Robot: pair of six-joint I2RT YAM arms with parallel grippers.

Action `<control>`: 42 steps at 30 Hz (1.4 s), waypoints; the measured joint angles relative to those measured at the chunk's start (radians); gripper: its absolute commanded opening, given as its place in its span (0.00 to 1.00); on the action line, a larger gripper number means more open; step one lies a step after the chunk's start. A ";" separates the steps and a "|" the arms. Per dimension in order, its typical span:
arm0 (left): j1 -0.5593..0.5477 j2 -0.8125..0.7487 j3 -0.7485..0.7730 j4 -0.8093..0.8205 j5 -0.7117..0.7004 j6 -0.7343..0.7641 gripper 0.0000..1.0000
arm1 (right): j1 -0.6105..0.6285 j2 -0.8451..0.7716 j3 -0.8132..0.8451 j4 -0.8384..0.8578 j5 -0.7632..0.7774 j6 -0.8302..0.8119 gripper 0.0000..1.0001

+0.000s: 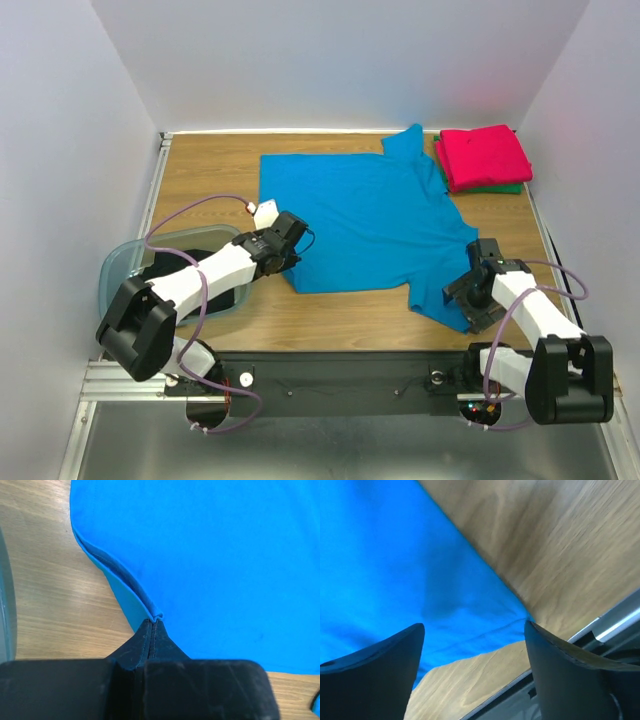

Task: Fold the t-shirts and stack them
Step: Flatten the tshirt out

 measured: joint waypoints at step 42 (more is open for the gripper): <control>0.146 0.039 0.027 0.015 0.005 0.053 0.00 | 0.008 0.171 0.143 0.335 -0.051 -0.257 0.78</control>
